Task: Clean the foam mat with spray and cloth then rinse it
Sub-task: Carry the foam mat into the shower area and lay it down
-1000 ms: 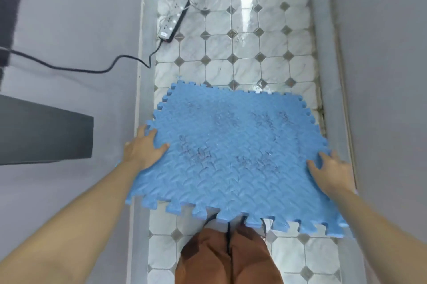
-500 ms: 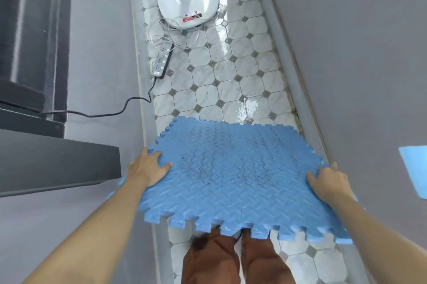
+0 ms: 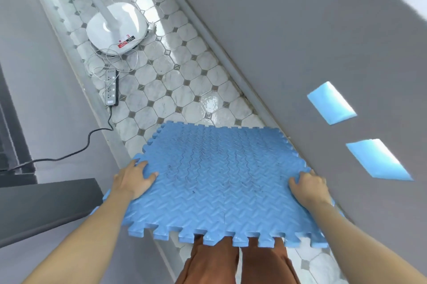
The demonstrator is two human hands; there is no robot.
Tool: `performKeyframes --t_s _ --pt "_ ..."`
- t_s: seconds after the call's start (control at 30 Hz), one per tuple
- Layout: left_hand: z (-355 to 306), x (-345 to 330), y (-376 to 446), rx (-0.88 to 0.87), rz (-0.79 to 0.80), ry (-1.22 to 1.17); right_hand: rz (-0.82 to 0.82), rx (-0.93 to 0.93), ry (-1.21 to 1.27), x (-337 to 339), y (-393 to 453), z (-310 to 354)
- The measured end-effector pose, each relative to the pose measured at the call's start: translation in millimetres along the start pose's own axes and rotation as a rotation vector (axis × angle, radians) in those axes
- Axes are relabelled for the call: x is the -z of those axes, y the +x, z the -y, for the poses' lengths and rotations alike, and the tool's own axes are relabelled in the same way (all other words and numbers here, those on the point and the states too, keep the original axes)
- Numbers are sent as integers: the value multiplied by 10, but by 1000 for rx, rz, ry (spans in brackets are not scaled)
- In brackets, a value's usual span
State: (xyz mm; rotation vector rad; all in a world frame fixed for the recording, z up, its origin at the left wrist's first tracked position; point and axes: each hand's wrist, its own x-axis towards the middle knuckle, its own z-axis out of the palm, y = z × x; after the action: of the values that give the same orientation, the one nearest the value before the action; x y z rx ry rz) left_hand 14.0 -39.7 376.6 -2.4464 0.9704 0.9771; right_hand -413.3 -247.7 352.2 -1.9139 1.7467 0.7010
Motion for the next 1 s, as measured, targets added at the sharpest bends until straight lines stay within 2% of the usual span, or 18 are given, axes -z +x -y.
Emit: performKeyframes --t_s 0.27,0.43,0.5,0.57,0.6,0.83,1.0 --pt "-520 97 -522 -234 -52 179 0 -310 178 -257 -1438 -818" --pt "-1085 104 -860 -426 -54 340 65 -527 339 -596 -2329 -1346" --pt "-1329 74 -975 -484 -40 379 29 -562 388 -677 -2621 -1514" --pt "-1648 -11 -1129 -571 -25 442 61 -604 431 -695 -2976 -1695" --pt "-1770 -60 -1196 -596 -19 467 21 -643 473 -742 -3095 -1779" --pt "-2674 -631 -2013 -860 -53 663 -37 -995 701 -1748 -4179 -2393" --pt "-3374 -1141 -2681 -1065 -58 758 -124 -1193 787 -2153 -4958 -2620"
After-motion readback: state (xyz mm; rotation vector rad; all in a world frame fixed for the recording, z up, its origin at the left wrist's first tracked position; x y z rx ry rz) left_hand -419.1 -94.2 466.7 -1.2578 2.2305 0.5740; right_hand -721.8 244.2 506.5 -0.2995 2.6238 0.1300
